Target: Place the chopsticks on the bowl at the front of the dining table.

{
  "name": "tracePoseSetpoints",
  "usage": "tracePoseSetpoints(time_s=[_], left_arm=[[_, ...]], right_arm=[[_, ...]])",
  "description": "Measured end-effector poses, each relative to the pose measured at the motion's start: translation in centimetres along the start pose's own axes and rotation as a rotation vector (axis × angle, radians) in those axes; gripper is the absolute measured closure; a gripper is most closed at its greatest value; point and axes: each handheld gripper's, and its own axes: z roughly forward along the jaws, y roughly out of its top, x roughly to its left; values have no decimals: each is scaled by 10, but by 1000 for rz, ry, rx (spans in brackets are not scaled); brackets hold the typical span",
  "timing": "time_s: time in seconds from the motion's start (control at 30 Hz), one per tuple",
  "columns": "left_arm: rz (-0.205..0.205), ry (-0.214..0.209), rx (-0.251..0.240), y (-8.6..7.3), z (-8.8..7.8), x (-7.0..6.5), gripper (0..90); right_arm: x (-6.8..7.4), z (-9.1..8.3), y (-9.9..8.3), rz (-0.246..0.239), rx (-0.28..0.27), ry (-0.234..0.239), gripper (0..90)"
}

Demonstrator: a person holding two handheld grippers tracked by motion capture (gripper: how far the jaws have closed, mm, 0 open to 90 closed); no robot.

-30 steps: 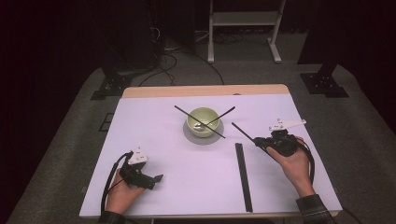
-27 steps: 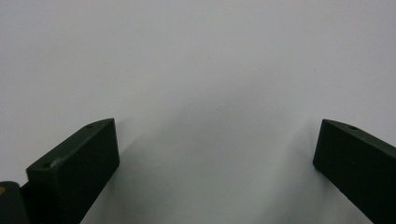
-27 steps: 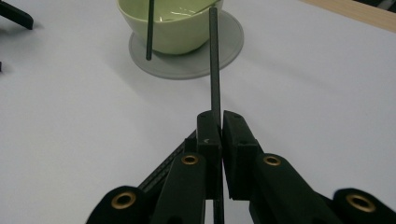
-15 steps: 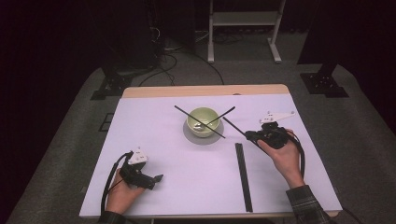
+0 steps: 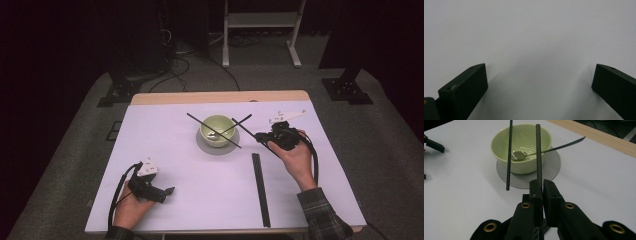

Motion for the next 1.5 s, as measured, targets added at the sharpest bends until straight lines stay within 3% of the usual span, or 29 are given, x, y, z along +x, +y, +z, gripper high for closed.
tracePoseSetpoints(time_s=[0.67, 1.5], left_arm=[[2, 0, 2, 0, 0, 0, 0], [1, 0, -1, 0, 0, 0, 0]], right_arm=[[-3, 26, 32, 3, -1, 1, 854], [2, 75, 69, 7, 31, 6, 854]])
